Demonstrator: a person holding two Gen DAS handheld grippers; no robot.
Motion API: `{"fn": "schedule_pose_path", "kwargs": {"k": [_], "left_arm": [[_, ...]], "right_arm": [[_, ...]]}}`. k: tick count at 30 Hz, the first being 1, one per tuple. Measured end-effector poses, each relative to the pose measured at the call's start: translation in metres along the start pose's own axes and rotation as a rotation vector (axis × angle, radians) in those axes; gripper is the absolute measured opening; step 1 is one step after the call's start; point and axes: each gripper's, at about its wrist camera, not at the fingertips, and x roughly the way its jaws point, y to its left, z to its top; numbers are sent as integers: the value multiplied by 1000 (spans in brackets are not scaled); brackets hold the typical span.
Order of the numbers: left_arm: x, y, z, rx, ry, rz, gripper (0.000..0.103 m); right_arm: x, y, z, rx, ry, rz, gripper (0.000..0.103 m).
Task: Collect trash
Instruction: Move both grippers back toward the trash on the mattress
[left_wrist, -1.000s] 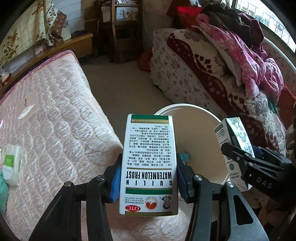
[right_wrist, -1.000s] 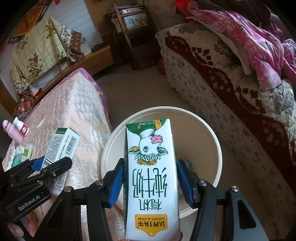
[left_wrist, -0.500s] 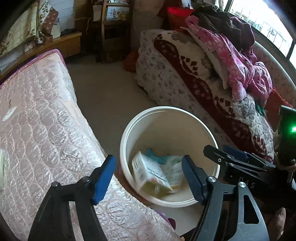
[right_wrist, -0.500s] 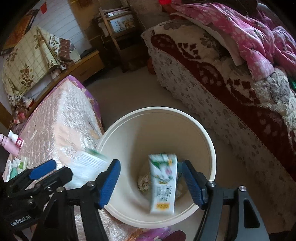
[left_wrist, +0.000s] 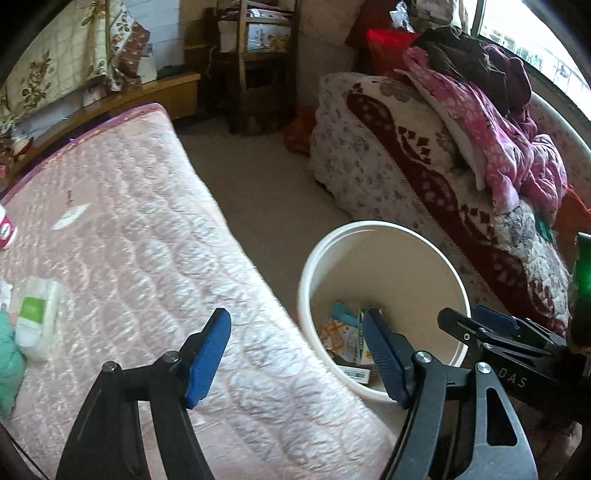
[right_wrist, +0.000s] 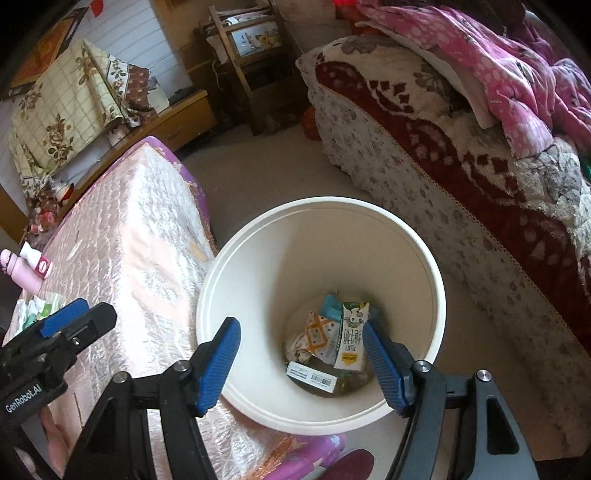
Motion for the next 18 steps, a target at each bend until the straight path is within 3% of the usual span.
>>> {"fn": "schedule_pose_path", "kwargs": {"k": [11, 18], "left_arm": [[-43, 45, -18, -36, -61, 83, 74], [-71, 100, -36, -102, -71, 154, 74]], "right_arm": [[-17, 52, -7, -98, -9, 38, 72], [-18, 97, -17, -172, 1, 84, 72]]}}
